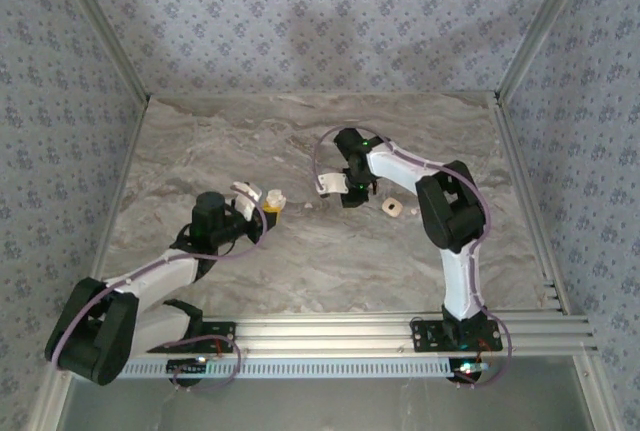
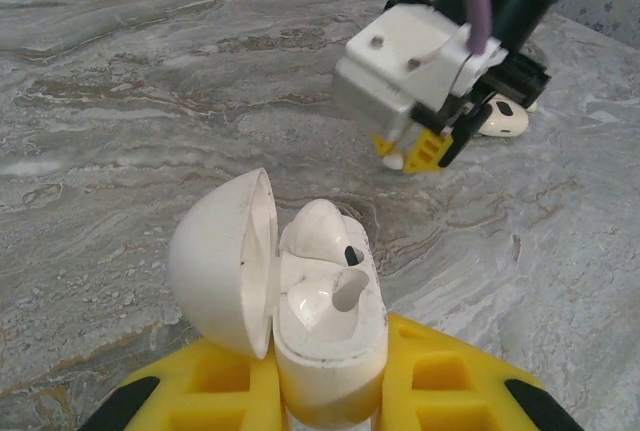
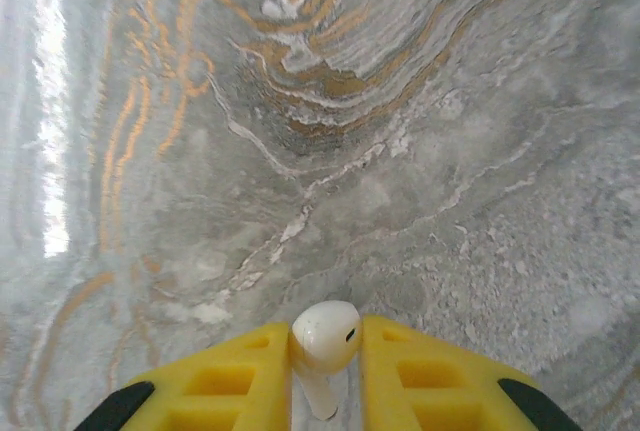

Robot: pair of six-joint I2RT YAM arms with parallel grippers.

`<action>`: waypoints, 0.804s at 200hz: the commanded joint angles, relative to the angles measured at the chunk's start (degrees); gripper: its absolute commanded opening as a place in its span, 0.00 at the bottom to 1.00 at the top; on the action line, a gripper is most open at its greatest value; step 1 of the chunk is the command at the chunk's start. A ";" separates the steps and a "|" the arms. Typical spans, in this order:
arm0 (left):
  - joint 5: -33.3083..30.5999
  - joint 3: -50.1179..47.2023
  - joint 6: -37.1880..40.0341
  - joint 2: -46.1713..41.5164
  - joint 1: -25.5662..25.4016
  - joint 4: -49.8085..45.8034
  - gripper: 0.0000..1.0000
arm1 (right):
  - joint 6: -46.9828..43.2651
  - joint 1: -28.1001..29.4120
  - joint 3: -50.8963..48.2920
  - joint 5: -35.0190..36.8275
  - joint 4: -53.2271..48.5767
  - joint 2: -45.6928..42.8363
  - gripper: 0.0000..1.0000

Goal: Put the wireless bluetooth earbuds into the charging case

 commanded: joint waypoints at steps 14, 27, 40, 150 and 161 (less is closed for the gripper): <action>0.08 2.20 0.62 2.18 -2.50 3.66 0.08 | 6.20 -2.63 -6.85 -10.08 6.70 -9.77 0.23; -0.85 3.03 1.56 3.03 -3.99 3.93 0.08 | 8.86 -3.94 -10.03 -14.02 10.80 -13.12 0.23; -1.04 3.81 1.45 4.19 -5.13 5.20 0.08 | 11.78 -5.16 -13.15 -18.44 13.38 -16.51 0.23; -4.02 9.36 -0.44 15.87 -13.91 18.38 0.08 | 56.75 -12.39 -38.75 -42.08 55.20 -34.62 0.23; -4.15 9.44 -0.99 16.45 -14.09 19.86 0.08 | 59.47 -12.57 -40.45 -41.19 57.19 -36.61 0.23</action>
